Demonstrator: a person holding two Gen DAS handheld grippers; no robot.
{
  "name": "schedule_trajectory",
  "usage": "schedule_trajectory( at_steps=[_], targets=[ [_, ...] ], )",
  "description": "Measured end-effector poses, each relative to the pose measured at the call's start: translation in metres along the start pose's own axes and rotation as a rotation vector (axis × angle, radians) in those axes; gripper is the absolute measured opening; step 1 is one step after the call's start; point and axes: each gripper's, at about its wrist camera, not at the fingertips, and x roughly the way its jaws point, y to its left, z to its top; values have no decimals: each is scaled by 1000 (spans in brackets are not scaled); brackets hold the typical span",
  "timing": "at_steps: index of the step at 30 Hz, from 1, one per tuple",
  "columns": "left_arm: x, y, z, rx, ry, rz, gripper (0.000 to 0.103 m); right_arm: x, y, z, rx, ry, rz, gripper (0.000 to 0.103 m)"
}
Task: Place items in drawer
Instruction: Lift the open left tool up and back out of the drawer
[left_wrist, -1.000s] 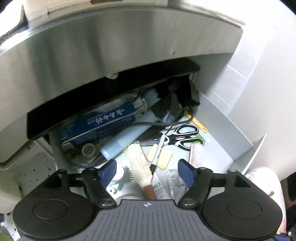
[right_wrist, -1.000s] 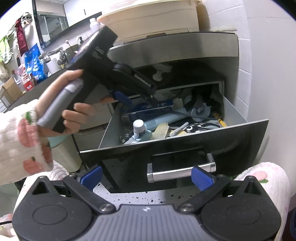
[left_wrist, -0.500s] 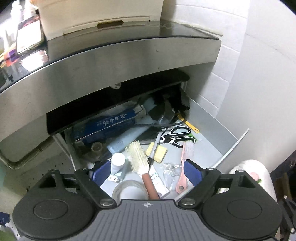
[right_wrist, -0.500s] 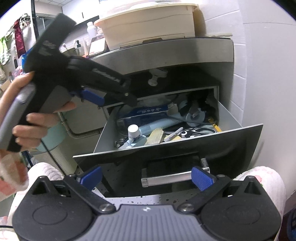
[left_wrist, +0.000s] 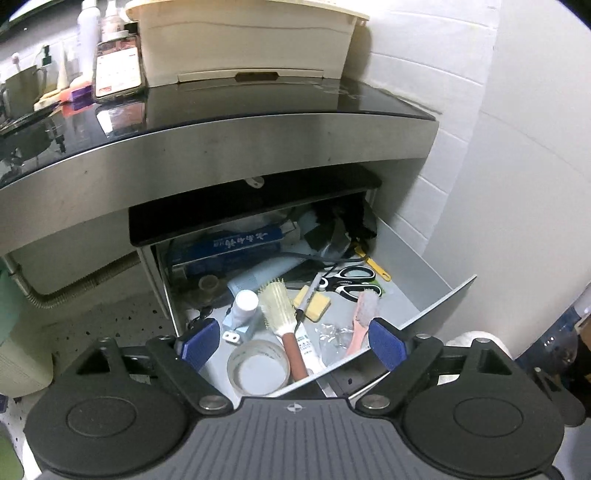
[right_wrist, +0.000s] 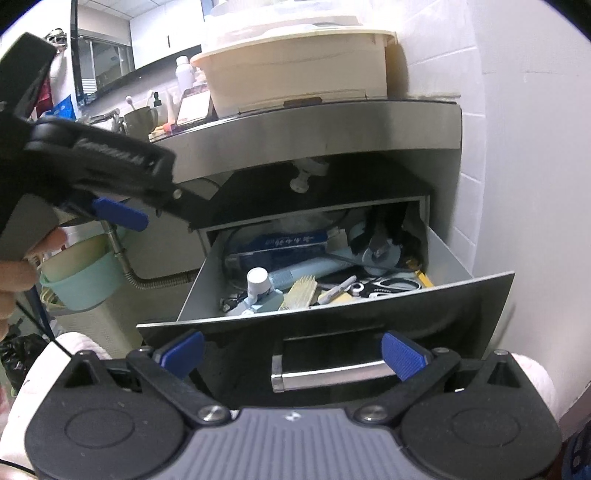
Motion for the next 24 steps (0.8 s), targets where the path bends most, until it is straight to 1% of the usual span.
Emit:
schedule_trajectory(
  at_steps=[2,5,10,14,15,17,21,24],
  targets=[
    [-5,1,-3,-17,-10,13,88,0,0,1,-1,-4,3,103],
    [-13,5,-7,-47,-19,3,88,0,0,1,-14,-18,5,103],
    [-27,14,-15,-99,-46,36,88,2,2,3,-46,-37,-18,103],
    [-36,11,-22,-62,-74,87,88,8,-2,3,-42,-40,-40,103],
    [-37,9,-24,-52,-82,101,90,10,-3,3,-43,-41,-45,103],
    [-41,8,-27,-42,-85,91,92,13,-3,2,-53,-41,-56,103],
    [-48,4,-36,-32,-92,62,92,19,-6,-1,-56,-32,-69,103],
    [-51,-1,-42,-25,-104,83,93,20,-7,-6,-50,-28,-84,103]
  ],
)
